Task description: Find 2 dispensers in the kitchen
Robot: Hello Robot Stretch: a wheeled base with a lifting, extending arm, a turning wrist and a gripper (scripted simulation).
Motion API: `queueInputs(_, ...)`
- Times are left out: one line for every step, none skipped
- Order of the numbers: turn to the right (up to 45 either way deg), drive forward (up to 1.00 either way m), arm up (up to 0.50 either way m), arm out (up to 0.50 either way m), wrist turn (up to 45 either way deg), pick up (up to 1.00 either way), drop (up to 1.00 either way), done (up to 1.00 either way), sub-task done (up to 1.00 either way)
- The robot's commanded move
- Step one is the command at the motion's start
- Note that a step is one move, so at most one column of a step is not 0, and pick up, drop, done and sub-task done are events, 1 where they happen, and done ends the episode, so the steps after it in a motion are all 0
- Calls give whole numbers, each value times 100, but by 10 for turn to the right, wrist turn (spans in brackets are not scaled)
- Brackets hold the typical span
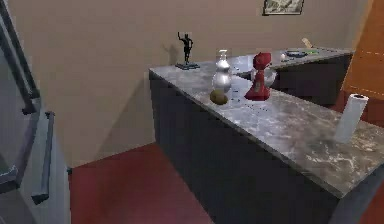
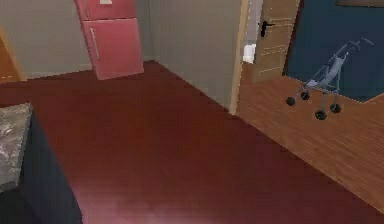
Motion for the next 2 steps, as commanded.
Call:
queueInputs(450,0,0,0,0,0,0,0,0)
queueInputs(0,5,0,0,0,0,0,0,0)
